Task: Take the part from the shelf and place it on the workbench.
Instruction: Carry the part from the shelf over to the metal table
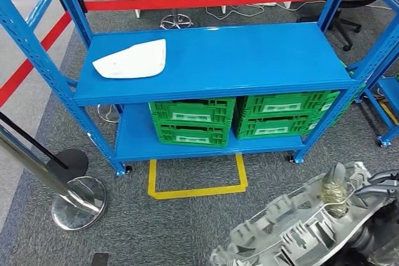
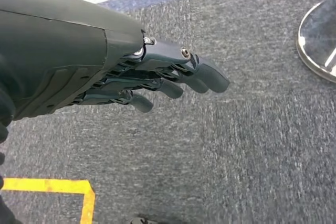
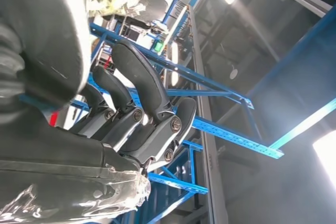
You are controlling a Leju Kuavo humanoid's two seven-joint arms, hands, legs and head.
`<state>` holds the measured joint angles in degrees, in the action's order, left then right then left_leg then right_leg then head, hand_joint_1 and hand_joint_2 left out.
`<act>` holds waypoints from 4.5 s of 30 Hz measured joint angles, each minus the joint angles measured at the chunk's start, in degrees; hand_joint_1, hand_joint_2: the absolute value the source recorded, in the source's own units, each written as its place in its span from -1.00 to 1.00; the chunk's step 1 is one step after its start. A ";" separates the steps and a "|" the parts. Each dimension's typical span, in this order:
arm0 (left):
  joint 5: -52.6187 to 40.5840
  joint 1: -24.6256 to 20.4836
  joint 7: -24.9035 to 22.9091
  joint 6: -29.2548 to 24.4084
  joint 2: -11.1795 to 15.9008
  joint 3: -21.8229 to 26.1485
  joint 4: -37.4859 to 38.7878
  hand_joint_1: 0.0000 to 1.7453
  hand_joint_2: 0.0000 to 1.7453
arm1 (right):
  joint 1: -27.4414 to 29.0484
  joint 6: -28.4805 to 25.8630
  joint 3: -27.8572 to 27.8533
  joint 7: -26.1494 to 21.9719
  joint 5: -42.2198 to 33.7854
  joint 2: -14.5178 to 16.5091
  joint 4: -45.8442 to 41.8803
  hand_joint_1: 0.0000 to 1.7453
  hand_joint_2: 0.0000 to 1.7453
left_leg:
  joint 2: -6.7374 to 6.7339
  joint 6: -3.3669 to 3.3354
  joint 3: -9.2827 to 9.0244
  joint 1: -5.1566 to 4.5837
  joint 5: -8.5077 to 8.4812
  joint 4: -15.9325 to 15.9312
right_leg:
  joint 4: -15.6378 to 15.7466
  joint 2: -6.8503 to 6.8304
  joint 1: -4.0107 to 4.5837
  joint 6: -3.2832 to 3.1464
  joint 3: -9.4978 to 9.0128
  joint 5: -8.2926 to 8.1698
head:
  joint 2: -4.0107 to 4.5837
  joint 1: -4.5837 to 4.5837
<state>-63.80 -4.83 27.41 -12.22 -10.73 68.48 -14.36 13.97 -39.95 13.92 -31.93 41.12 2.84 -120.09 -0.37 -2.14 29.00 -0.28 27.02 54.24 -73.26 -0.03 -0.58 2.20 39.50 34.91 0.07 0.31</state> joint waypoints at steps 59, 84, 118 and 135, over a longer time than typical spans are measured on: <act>0.15 0.11 -0.34 -0.09 -0.51 0.98 0.00 -1.00 1.00 | 0.06 -0.04 -0.35 2.33 -5.82 0.02 -0.52 1.00 1.00 | -0.26 0.52 1.38 0.62 0.58 1.89 | 4.55 1.38 -0.09 0.25 0.23 -2.28 | 0.00 -0.13; -0.02 0.00 -0.33 0.05 -0.41 0.96 0.00 -1.00 1.00 | 0.30 -0.02 -1.15 2.51 -5.78 0.01 -0.68 1.00 1.00 | 4.49 1.14 0.97 0.47 1.74 2.96 | 15.73 8.08 -0.23 -0.86 -5.06 -9.15 | 0.00 0.28; -0.72 -0.08 -0.12 0.90 -0.37 0.94 0.00 -1.00 1.00 | 1.60 -0.04 -7.99 1.22 -6.41 0.26 -3.10 1.00 1.00 | 2.60 0.63 0.66 0.73 1.01 1.83 | 14.09 6.05 -0.57 0.21 -4.14 -7.75 | 0.00 -0.16; -0.87 -0.12 -0.11 0.97 -0.44 0.93 0.00 -1.00 1.00 | 1.94 -0.04 -9.17 1.09 -6.55 0.62 -3.82 1.00 1.00 | -1.70 2.82 3.20 0.37 6.79 9.37 | 16.56 -0.19 -0.07 -2.19 -7.32 -7.87 | 0.00 -0.11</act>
<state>-64.67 -4.95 27.30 -11.26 -11.17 69.41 -14.36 15.91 -40.00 4.75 -30.85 34.57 3.46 -123.91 -2.07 0.68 32.20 0.09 33.81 63.61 -56.71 -0.22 -0.66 0.01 32.18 27.04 0.07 0.20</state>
